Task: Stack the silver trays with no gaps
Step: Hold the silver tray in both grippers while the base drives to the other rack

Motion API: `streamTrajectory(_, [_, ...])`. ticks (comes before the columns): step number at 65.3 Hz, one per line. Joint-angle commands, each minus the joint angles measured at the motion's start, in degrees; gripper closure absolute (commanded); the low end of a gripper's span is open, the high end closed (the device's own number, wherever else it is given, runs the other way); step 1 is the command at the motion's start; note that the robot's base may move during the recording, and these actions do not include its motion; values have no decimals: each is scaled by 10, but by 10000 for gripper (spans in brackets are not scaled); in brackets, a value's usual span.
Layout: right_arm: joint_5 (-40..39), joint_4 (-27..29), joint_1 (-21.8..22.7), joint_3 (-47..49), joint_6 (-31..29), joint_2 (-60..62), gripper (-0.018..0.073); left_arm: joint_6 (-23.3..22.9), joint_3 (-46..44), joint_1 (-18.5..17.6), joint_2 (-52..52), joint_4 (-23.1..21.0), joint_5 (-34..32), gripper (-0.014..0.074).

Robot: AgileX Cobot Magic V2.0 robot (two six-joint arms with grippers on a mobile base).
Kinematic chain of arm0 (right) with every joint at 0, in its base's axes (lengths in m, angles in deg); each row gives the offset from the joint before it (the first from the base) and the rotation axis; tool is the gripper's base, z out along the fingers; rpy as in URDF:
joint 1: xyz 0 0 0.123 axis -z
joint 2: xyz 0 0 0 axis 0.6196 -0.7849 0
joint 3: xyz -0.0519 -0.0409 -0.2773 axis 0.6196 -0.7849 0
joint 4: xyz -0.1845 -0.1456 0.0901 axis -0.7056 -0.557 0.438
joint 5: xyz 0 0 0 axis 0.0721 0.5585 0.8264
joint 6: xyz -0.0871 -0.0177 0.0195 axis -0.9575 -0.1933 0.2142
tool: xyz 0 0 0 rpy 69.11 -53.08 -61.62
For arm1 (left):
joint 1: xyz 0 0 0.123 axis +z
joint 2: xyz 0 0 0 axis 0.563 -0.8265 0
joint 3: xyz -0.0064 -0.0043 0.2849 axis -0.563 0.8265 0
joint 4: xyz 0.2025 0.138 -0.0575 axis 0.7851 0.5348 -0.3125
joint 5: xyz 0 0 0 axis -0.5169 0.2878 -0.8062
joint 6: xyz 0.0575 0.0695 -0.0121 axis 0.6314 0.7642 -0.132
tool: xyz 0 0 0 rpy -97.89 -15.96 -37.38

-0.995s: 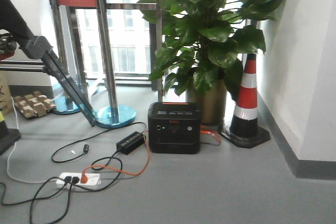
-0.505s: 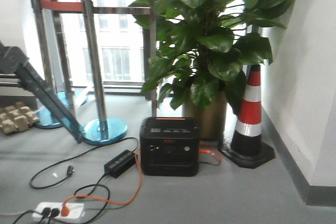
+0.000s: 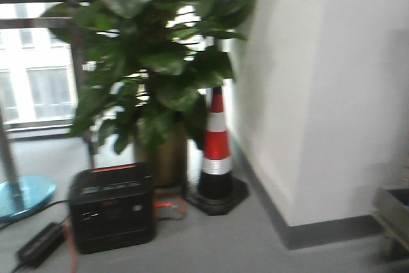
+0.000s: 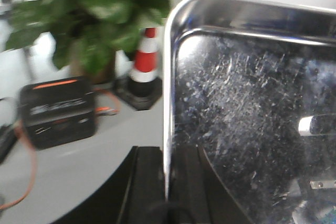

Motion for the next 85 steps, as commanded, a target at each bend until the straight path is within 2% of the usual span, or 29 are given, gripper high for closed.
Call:
streamTrajectory(1, [16,-57,9,7,-2,11,637,3,-2,4,12,58,16,613])
streamTrajectory(85, [16,-57,9,7,-2,11,637,3,-2,4,12,59,16,613])
